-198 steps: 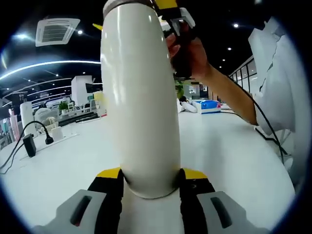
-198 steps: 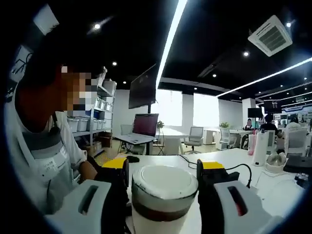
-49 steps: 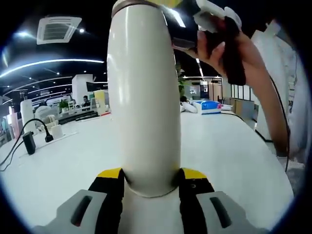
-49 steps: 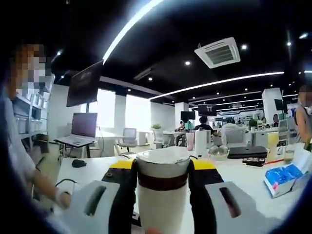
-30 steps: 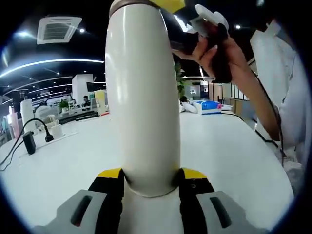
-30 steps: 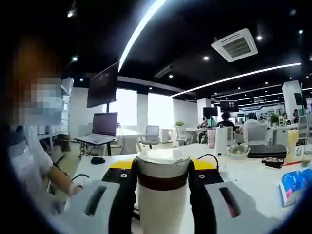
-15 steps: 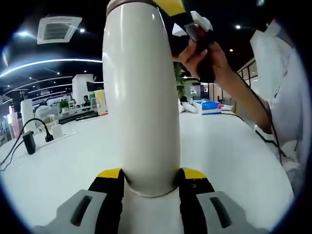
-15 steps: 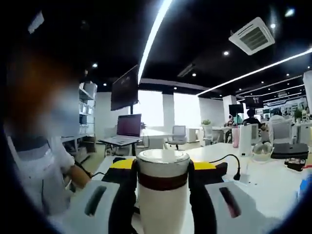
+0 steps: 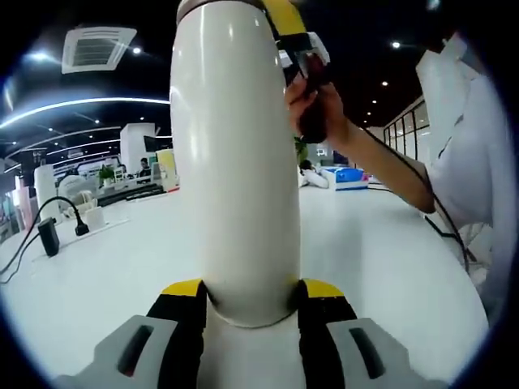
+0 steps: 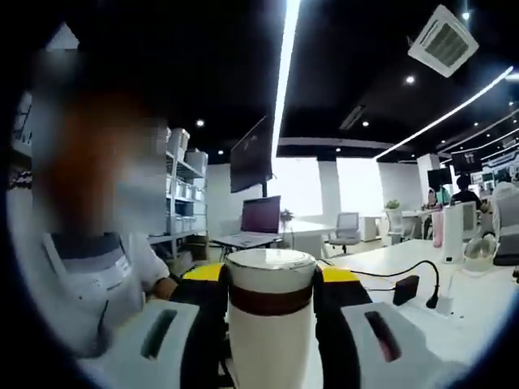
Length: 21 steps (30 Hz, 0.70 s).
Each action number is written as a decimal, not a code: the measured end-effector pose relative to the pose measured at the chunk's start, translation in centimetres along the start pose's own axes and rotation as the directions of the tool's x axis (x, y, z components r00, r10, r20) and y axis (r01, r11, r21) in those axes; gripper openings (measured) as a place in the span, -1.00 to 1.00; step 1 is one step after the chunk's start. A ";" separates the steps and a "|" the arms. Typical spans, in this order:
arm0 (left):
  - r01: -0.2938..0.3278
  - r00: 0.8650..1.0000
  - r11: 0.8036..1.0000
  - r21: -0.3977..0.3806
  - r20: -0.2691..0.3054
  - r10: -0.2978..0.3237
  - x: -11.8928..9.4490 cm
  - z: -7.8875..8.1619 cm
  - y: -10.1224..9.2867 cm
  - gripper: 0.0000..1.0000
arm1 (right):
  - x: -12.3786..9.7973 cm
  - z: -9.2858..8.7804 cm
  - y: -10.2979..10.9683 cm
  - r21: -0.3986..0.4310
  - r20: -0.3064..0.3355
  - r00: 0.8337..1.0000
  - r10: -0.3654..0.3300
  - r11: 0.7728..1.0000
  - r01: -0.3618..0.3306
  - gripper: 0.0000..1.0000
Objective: Grasp the water cup twist off the cup lid place the cup lid on the table
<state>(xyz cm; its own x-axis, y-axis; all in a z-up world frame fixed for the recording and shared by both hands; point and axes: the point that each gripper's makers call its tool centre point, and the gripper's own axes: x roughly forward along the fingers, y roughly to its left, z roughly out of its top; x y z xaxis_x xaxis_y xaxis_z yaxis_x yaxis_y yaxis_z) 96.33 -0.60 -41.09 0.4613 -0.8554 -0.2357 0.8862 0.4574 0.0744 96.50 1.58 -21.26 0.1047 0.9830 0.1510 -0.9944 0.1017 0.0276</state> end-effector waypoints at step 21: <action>0.006 1.000 1.000 -0.001 0.001 -0.006 0.2 0.0 0.1 -0.08 | -0.7 0.1 0.3 0.028 0.022 0.995 0.101 0.994 -0.102 -0.11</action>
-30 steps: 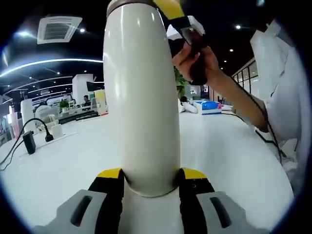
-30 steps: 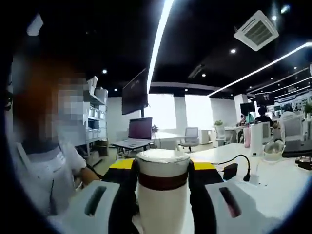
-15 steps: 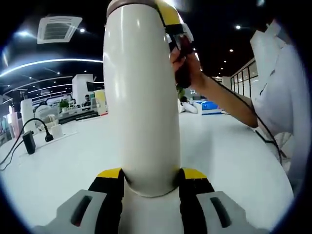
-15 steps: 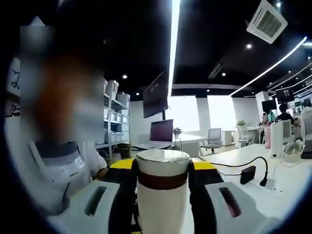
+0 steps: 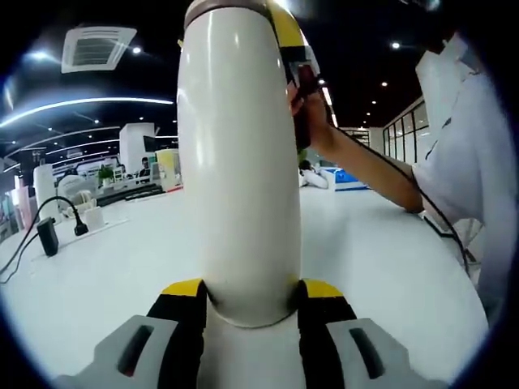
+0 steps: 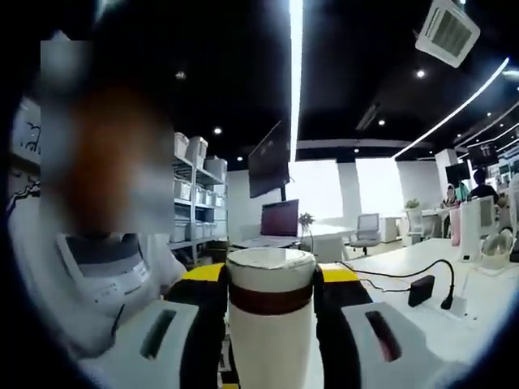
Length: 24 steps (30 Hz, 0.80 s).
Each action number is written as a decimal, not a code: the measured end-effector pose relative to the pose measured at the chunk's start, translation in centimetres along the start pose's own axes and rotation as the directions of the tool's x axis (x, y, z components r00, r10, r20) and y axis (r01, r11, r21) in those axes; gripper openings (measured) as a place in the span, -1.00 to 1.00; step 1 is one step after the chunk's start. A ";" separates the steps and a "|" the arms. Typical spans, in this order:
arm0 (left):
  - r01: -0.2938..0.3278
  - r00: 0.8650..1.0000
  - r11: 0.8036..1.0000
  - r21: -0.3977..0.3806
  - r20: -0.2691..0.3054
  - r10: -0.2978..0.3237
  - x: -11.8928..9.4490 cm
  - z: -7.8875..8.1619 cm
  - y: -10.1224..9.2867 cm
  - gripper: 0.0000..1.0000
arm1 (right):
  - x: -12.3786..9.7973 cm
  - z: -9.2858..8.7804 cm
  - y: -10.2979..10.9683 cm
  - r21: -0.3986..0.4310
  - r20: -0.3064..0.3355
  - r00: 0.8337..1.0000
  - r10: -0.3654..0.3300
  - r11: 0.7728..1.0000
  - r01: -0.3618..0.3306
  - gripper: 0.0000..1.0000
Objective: Grasp the water cup twist off the cup lid place the cup lid on the table
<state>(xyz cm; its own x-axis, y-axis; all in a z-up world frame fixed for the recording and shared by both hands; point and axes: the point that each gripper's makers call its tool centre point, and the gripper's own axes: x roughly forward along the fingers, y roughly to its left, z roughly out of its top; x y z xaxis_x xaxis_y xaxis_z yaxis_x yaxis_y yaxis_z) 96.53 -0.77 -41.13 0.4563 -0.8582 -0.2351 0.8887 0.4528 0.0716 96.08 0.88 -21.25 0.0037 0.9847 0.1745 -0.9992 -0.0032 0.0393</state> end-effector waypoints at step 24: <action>-0.001 1.000 1.000 0.010 0.000 0.001 0.2 0.0 -0.1 -0.09 | -1.6 0.3 1.2 -0.263 -0.120 0.687 -0.717 0.690 0.675 0.62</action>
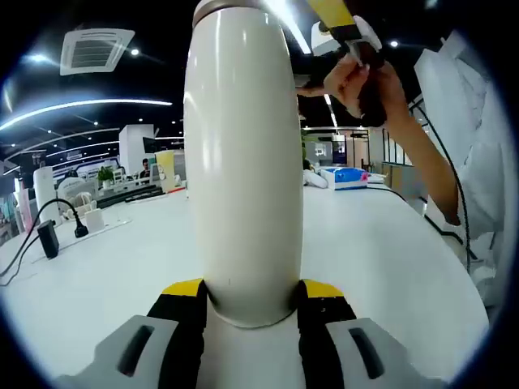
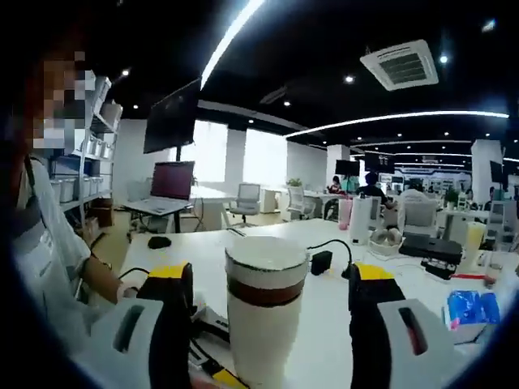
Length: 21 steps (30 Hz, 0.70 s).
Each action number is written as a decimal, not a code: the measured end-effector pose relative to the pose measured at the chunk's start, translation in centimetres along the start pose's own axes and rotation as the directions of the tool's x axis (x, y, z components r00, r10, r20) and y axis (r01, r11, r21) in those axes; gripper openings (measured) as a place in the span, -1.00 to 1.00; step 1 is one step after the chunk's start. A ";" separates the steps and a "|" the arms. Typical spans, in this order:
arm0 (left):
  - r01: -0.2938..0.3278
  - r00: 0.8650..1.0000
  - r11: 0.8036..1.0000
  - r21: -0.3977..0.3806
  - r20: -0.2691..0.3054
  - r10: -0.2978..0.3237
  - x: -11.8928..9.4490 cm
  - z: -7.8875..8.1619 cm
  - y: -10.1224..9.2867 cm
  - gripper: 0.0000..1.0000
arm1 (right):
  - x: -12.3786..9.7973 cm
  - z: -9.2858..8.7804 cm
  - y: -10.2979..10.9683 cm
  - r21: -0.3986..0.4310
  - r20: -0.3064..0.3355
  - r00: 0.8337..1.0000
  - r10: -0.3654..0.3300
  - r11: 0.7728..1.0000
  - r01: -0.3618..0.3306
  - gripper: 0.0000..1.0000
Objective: Grasp the water cup twist off the cup lid place the cup lid on the table
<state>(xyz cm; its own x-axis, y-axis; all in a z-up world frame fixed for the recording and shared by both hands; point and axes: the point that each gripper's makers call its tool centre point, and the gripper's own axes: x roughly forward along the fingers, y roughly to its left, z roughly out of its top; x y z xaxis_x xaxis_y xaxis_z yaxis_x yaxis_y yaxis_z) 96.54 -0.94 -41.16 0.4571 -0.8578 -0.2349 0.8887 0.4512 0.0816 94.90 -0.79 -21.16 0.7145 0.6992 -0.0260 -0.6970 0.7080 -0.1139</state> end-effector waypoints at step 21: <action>0.004 1.000 1.000 -0.001 0.002 -0.004 -0.3 0.1 -0.1 -0.09 | 0.8 -1.9 0.4 -0.035 0.012 0.804 -0.594 0.804 0.594 0.59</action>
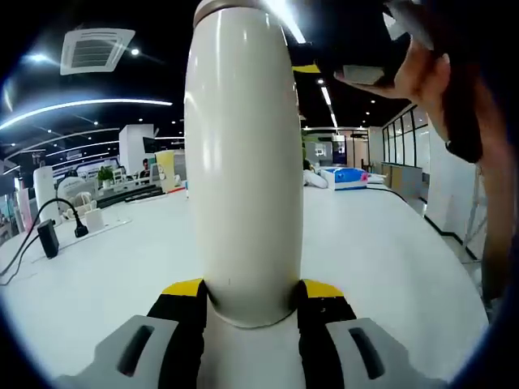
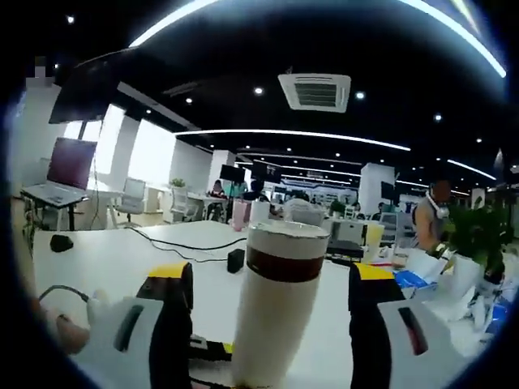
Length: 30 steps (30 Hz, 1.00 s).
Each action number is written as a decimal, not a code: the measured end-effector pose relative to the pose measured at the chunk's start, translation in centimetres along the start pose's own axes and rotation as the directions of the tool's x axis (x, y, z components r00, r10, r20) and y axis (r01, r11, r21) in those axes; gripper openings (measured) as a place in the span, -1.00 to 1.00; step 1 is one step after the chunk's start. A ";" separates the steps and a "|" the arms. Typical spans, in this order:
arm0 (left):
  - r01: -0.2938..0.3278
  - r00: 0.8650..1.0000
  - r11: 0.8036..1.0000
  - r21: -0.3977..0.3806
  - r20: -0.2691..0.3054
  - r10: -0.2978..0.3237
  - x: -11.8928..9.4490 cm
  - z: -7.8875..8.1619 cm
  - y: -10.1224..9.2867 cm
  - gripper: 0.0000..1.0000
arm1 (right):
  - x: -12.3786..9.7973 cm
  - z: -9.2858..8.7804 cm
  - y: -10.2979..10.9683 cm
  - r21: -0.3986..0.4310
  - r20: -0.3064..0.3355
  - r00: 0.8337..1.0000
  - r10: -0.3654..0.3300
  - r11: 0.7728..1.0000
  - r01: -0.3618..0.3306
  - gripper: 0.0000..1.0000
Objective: Grasp the water cup twist off the cup lid place the cup lid on the table
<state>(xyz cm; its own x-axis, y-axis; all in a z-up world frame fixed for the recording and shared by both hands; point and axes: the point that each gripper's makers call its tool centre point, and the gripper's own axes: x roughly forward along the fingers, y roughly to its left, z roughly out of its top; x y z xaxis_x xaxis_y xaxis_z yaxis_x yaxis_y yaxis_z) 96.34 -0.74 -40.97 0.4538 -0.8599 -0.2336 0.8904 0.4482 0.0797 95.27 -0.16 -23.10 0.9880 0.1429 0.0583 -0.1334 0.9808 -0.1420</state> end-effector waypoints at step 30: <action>0.000 1.000 1.000 0.003 0.001 0.000 -0.2 0.0 -0.2 -0.09 | 1.6 2.1 -1.2 0.089 0.067 0.998 -0.013 0.996 0.007 0.21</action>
<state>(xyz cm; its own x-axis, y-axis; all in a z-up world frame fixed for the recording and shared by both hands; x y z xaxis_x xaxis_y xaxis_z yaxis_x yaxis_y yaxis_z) 96.07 -0.62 -40.92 0.4543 -0.8598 -0.2331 0.8902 0.4479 0.0826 96.79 -0.79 -20.73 0.9822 0.1385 0.1265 -0.1328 0.9897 -0.0529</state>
